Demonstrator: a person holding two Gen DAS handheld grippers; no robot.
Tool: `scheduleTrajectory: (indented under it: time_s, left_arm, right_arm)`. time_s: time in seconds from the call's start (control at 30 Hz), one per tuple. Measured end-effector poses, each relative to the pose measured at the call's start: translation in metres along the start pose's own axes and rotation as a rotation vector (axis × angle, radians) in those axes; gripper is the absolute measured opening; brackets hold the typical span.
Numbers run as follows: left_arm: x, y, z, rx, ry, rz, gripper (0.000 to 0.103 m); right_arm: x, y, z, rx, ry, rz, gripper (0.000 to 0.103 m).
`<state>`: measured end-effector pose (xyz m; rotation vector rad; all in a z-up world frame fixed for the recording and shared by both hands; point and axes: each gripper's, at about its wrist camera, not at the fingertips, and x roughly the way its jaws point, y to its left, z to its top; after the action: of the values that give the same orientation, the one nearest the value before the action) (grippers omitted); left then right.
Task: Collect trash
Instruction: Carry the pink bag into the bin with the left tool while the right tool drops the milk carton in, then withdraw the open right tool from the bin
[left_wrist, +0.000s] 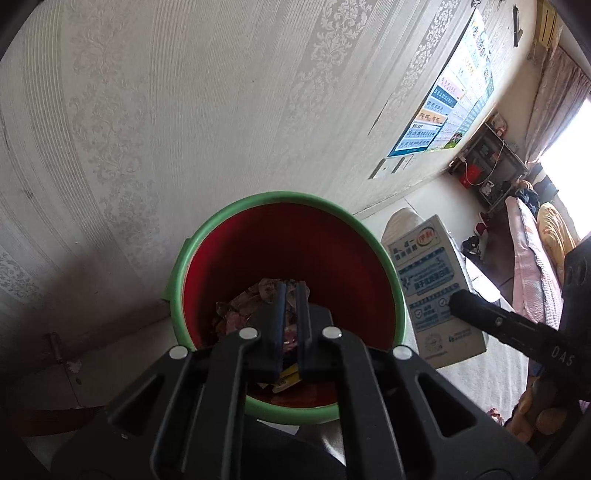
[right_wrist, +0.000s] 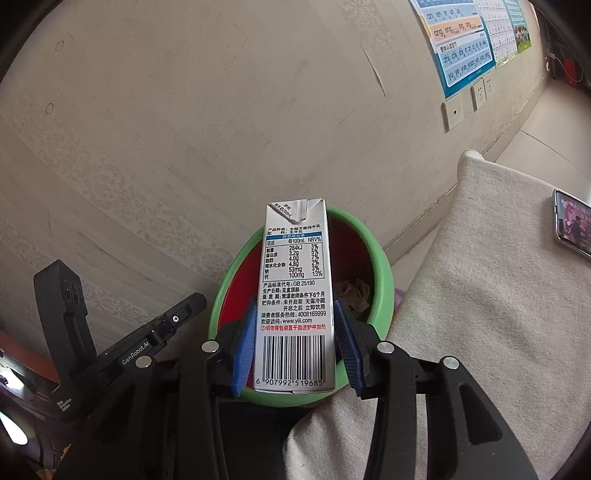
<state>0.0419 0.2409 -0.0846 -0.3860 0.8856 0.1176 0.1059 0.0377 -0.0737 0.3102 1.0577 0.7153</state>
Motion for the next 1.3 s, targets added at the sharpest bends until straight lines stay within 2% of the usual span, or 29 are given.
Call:
scheduleTrajectory:
  time_s: [0.07, 0.17, 0.27, 0.37, 0.4, 0.47, 0.57, 0.73, 0.83, 0.97, 1.1, 1.3]
  left_arm:
    - [0.000, 0.002, -0.004, -0.011, 0.007, -0.002, 0.009]
    - [-0.001, 0.001, -0.010, -0.018, 0.006, -0.015, 0.028]
    - [-0.002, -0.002, -0.015, -0.012, -0.003, -0.031, 0.032]
    - [-0.004, -0.004, -0.017, -0.011, -0.021, -0.036, 0.037]
    - [-0.004, -0.004, -0.017, -0.010, -0.029, -0.035, 0.039]
    - [-0.004, -0.005, -0.019, -0.008, -0.039, -0.030, 0.042]
    - [-0.005, -0.006, -0.020, -0.005, -0.051, -0.025, 0.051]
    - [0.002, -0.006, -0.018, -0.009, -0.019, -0.018, 0.053]
    - [0.009, -0.008, -0.017, -0.005, 0.013, -0.008, 0.054]
    - [0.014, -0.010, -0.016, -0.002, 0.036, 0.003, 0.055]
    - [0.022, -0.008, -0.015, -0.021, 0.075, 0.005, 0.056]
    - [0.026, -0.008, -0.016, -0.027, 0.098, 0.003, 0.056]
  right_arm:
    - [-0.002, 0.002, -0.001, -0.025, -0.016, -0.008, 0.057]
    - [-0.011, 0.004, 0.000, -0.119, -0.043, -0.029, 0.063]
    - [-0.031, -0.001, 0.006, -0.269, -0.108, -0.019, 0.068]
    - [-0.062, -0.028, 0.019, -0.366, -0.239, -0.016, 0.073]
    - [-0.073, -0.043, 0.025, -0.369, -0.287, -0.021, 0.074]
    - [-0.092, -0.080, 0.039, -0.353, -0.379, -0.088, 0.075]
    - [-0.108, -0.132, 0.056, -0.326, -0.444, -0.195, 0.075]
    - [-0.120, -0.210, 0.076, -0.181, -0.526, -0.167, 0.075]
    - [-0.118, -0.239, 0.084, -0.137, -0.556, -0.146, 0.075]
    - [-0.110, -0.258, 0.092, -0.136, -0.564, -0.142, 0.075]
    - [-0.104, -0.267, 0.095, -0.135, -0.575, -0.115, 0.075]
    - [-0.089, -0.271, 0.095, -0.164, -0.535, -0.132, 0.075]
